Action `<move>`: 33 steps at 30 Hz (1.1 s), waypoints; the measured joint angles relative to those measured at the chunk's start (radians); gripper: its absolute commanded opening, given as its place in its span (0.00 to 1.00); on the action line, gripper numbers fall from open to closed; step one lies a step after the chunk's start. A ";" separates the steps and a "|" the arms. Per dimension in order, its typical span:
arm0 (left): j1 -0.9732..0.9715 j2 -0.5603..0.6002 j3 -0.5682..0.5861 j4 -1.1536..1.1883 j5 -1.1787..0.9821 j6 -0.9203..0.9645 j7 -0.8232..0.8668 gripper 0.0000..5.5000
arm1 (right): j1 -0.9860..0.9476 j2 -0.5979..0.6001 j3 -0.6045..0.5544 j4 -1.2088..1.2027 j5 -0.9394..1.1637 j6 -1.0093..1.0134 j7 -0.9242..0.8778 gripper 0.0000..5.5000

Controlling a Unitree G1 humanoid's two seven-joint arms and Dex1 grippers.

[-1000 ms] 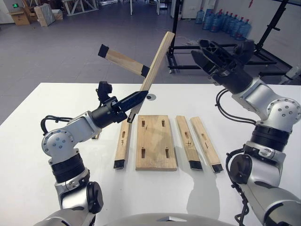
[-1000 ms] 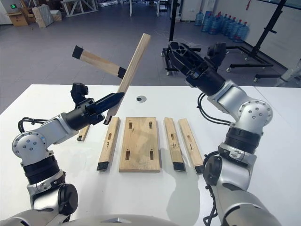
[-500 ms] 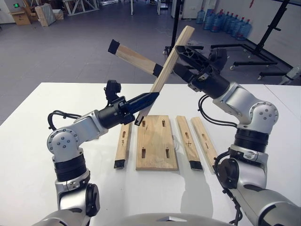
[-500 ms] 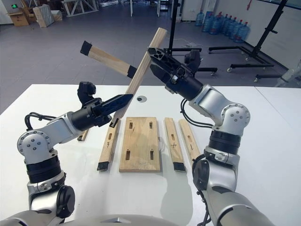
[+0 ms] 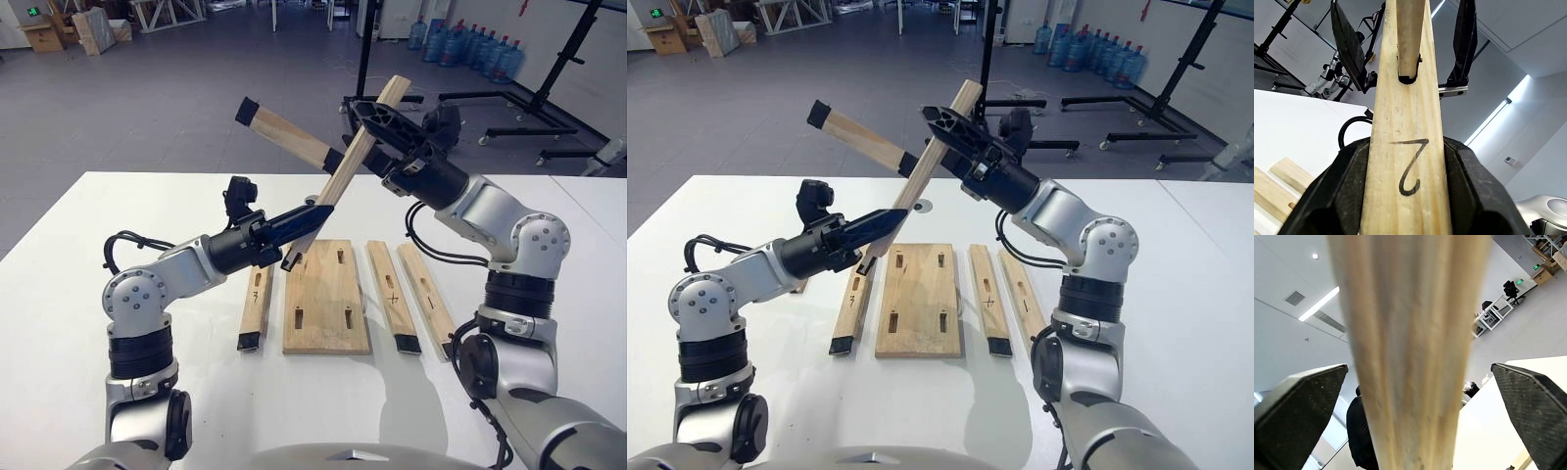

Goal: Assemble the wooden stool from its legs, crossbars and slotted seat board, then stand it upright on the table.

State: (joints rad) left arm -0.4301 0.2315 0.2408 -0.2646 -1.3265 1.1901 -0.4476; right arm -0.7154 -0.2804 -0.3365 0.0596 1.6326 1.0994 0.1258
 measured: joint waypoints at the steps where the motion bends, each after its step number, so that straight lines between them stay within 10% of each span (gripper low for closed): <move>1: 0.001 0.002 -0.003 0.000 0.000 -0.001 -0.004 0.37 | 0.000 0.000 0.001 0.000 0.000 -0.003 0.000 0.98; 11: 0.015 0.014 -0.031 0.005 -0.001 -0.026 -0.017 0.37 | 0.000 0.011 0.026 -0.009 0.040 -0.034 -0.022 0.98; 33: 0.021 0.016 -0.050 0.016 -0.015 -0.042 -0.017 0.37 | 0.023 0.010 0.054 -0.024 0.059 -0.059 -0.037 0.38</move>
State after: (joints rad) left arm -0.4091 0.2472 0.1908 -0.2486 -1.3416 1.1483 -0.4643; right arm -0.6928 -0.2703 -0.2820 0.0360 1.6921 1.0404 0.0889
